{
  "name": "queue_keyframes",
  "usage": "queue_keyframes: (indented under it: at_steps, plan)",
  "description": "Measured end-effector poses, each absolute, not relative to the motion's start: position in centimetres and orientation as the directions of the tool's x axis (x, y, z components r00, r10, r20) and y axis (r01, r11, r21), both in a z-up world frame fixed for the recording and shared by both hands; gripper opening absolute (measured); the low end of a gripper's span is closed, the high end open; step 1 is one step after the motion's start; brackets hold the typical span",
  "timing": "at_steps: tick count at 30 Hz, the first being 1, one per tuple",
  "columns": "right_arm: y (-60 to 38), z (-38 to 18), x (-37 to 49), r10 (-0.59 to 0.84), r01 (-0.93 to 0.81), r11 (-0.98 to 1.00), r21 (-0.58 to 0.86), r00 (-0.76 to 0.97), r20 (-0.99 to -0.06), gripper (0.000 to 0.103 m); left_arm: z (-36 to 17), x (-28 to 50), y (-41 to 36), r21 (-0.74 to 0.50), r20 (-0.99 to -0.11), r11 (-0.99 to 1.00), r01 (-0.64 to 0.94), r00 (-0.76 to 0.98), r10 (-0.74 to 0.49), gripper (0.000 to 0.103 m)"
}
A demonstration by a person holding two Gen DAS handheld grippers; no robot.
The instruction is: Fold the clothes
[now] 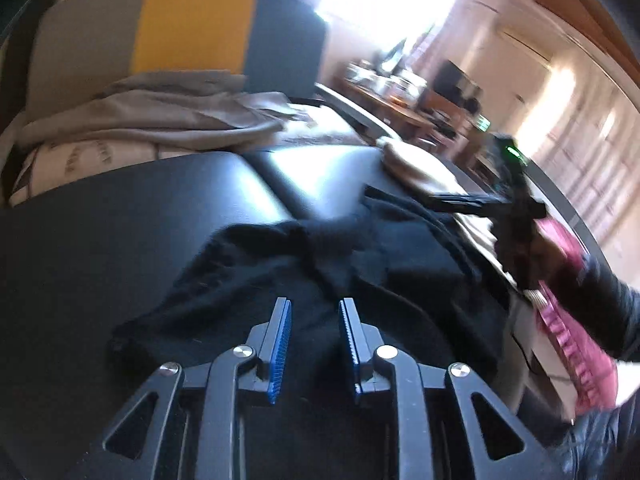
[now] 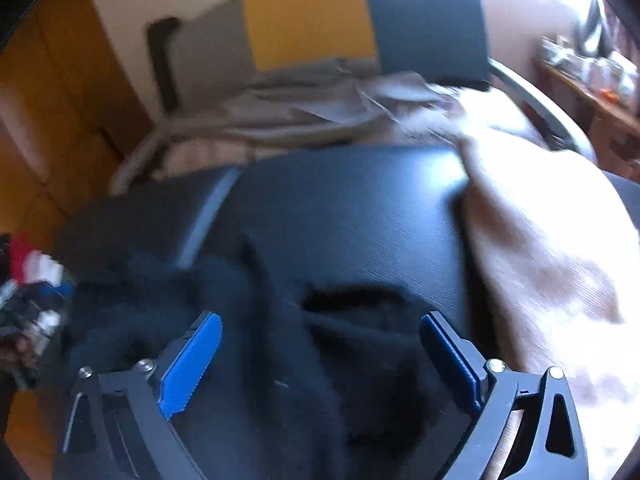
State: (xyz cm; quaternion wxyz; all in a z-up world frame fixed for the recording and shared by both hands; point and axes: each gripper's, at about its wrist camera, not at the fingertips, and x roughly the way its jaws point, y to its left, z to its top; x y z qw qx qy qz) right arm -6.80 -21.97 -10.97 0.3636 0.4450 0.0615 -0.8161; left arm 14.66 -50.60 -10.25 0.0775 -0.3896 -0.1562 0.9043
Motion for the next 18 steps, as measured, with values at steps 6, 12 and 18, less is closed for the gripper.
queue_keyframes:
  at_steps: [6, 12, 18]
  plan:
    - [-25.4, -13.9, -6.3, -0.430, 0.664, -0.729, 0.169, -0.251, -0.867, 0.103, -9.4, 16.3, -49.0, -0.339, -0.678, -0.939, -0.063, -0.675, 0.291, 0.024]
    - [-25.8, -14.7, -5.6, -0.415, 0.649, -0.749, 0.134, -0.301, -0.858, 0.103, -9.0, 18.5, -45.7, -0.189, -0.735, -0.976, -0.106, -0.644, 0.213, 0.025]
    - [-24.0, -12.3, -5.0, -0.431, 0.632, -0.758, 0.163, -0.297, -0.852, 0.103, -9.2, 19.1, -38.6, 0.205, -0.775, -0.907, -0.367, -0.627, 0.079, 0.025]
